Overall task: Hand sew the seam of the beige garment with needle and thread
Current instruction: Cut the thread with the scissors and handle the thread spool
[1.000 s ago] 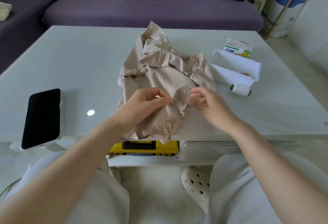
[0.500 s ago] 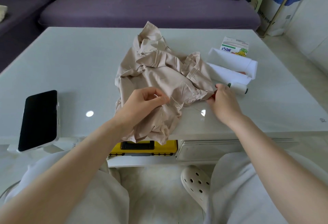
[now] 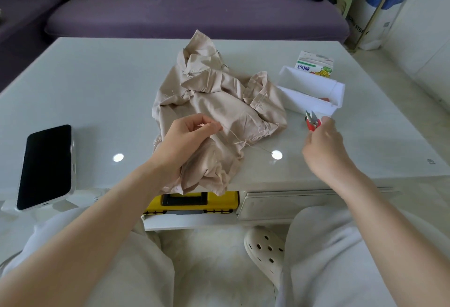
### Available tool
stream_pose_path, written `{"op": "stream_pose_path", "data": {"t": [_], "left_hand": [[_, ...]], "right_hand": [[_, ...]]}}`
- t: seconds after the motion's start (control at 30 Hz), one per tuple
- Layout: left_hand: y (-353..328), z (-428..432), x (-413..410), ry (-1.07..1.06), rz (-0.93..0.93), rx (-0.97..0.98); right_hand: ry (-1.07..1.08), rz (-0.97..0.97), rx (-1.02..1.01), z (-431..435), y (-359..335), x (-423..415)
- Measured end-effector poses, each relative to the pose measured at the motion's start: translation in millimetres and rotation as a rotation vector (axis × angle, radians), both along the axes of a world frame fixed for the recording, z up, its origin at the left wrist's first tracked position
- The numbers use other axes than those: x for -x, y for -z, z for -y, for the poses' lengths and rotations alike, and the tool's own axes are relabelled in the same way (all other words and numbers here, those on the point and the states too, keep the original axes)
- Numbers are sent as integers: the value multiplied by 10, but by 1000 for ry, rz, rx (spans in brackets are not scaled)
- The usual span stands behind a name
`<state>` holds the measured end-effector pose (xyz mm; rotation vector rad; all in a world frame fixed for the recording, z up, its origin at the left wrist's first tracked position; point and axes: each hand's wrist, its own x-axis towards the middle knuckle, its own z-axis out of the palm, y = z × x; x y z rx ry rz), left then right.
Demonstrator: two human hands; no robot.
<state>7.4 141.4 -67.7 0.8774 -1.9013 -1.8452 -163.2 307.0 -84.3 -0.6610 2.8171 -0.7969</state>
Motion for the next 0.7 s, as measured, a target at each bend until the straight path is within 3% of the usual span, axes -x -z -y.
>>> {"op": "stream_pose_path", "data": {"t": [0.13,0.27,0.37,0.47,0.7], "left_hand": [[0,2,7,5,-4,-22],[-9,-1,-4,25,-18,-35],[-6,13,-14,35,-31,-74],[-6,36,-13,54,-44,-99],[-32,50,-29,77,-57,-223]], "right_hand": [[-154,162,260,31,15,-112],[-307,728,520,97,-89,-302],[-478,1043,553,110,-167,-424],[-586,1151,527,143,-189,-526],[-631,1175,518,202,-144,-586]]}}
